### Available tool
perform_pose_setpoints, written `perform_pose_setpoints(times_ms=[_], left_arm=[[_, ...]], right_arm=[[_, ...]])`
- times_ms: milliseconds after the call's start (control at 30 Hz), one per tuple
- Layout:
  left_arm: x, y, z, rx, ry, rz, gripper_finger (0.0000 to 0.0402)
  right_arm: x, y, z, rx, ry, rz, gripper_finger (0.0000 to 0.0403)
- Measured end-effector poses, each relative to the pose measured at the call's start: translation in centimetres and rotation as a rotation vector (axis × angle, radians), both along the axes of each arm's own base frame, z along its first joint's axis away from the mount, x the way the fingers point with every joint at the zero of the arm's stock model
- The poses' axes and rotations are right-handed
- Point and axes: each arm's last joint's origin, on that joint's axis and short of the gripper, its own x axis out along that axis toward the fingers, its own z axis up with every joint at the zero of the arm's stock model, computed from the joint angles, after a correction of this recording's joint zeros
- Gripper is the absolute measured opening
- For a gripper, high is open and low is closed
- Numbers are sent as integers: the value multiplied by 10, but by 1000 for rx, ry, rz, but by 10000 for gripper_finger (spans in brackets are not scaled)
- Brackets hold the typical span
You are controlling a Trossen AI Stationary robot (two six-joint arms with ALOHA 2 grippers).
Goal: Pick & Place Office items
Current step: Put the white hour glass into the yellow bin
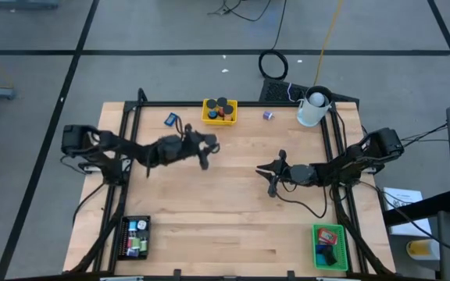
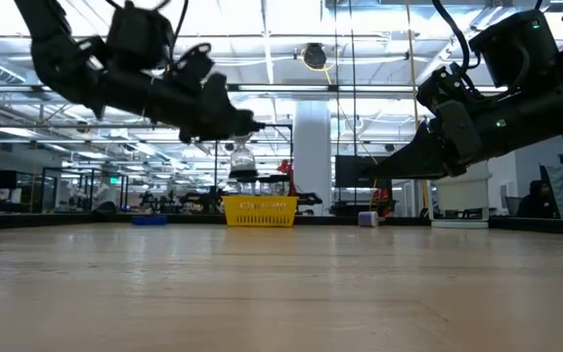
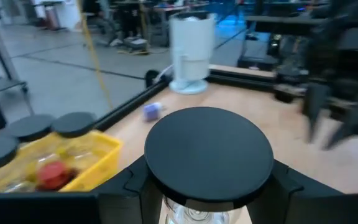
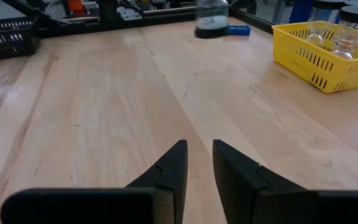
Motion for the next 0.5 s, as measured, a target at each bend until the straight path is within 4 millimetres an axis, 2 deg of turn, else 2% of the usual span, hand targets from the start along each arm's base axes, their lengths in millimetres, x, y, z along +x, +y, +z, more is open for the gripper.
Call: perform_pose_setpoints(times_ms=[233, 500], left_arm=[[-2, 35, -13, 5, 9, 98, 188], [0, 53, -31, 4, -11, 133, 174]], right_arm=[[0, 0, 0, -1, 0, 0, 71], [0, 0, 0, 0, 0, 1, 71]])
